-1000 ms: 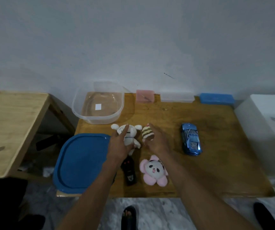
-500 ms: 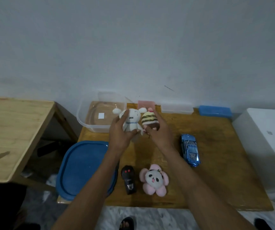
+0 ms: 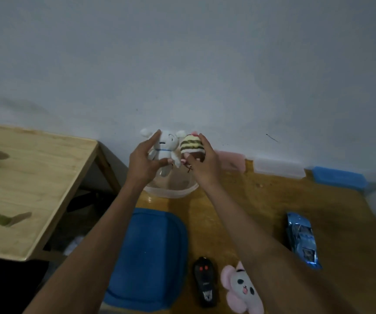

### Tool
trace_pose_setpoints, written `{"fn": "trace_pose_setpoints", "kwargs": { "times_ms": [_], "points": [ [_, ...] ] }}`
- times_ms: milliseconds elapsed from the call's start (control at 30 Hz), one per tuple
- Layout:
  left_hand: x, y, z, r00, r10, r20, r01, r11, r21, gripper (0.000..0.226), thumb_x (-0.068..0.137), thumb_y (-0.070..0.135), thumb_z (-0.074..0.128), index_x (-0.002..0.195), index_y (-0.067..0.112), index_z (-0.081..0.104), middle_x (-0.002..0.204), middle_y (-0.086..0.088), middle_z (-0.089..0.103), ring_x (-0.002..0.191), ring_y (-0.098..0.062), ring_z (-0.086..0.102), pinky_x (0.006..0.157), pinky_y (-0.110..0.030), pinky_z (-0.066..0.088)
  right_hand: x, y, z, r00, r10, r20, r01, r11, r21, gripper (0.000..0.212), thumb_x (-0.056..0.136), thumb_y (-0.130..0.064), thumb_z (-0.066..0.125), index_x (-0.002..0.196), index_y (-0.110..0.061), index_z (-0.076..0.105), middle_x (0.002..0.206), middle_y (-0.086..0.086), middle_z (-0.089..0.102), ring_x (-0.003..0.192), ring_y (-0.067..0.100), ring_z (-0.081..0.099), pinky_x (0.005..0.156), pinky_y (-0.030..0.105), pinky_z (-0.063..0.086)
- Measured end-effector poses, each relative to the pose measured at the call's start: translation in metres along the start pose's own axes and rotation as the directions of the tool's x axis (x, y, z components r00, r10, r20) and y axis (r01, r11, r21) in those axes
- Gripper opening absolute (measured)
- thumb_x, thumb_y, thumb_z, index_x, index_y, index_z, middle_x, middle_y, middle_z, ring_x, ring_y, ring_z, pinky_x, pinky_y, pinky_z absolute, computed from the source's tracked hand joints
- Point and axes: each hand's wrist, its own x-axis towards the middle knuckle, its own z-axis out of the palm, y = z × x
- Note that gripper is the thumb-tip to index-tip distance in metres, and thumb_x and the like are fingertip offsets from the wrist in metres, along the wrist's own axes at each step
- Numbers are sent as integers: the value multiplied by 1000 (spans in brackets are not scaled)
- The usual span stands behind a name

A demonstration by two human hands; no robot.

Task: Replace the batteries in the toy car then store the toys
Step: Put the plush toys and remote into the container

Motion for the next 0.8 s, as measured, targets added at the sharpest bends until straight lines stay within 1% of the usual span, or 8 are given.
{"fn": "trace_pose_setpoints", "kwargs": {
  "times_ms": [67,100,200,333,433,600,700,800],
  "points": [
    [12,-18,3,998,-56,11,56,998,-24,86,76,24,88,150,31,46,147,-4,53,131,-20,50,99,-26,40,10,12,21,999,53,2,-53,998,-23,60,91,-13,70,144,-29,48,122,-8,56,107,6,54,68,-3,40],
    [17,-27,5,997,-80,15,80,996,-24,85,76,22,88,150,31,47,147,-4,53,131,-20,50,98,-25,39,15,20,31,997,76,6,-76,996,-38,61,91,-15,71,146,-29,47,128,-6,57,111,8,54,74,0,42],
    [32,-48,14,991,-131,40,131,991,16,85,75,18,88,149,28,48,147,-6,53,132,-24,50,99,-23,37,29,41,56,993,121,4,-120,989,-88,62,91,-17,71,145,-32,45,135,0,55,114,12,53,87,21,47],
    [52,-62,28,977,-206,50,201,976,87,79,79,14,84,148,28,50,146,-8,55,129,-28,52,93,-20,35,47,59,77,983,179,-33,-182,972,-147,60,91,-14,70,143,-33,46,128,3,56,101,11,54,76,16,47],
    [59,-68,42,971,-232,64,226,970,88,74,82,8,80,148,23,50,144,-10,56,127,-29,54,83,-12,34,56,68,86,967,250,-45,-254,953,-167,61,90,-15,71,141,-37,46,129,7,56,101,18,59,81,24,50],
    [64,-74,52,956,-276,94,266,958,107,78,78,11,84,147,26,51,135,-10,62,117,-27,60,82,-23,40,60,71,88,958,284,-39,-285,930,-231,63,90,-21,71,144,-36,43,130,10,53,106,24,60,81,27,49],
    [62,-72,50,952,-285,109,270,954,131,77,82,14,80,150,28,47,137,-12,61,118,-30,59,88,-31,45,58,66,87,957,288,-21,-281,914,-291,72,90,-27,71,151,-35,34,139,11,48,119,28,56,92,35,52],
    [55,-66,46,951,-286,113,259,943,209,70,91,26,70,154,31,39,131,-22,61,112,-38,61,92,-39,48,51,51,76,960,280,5,-263,908,-325,77,94,-34,66,157,-30,23,149,9,42,132,29,47,102,38,46]
  ]
}}
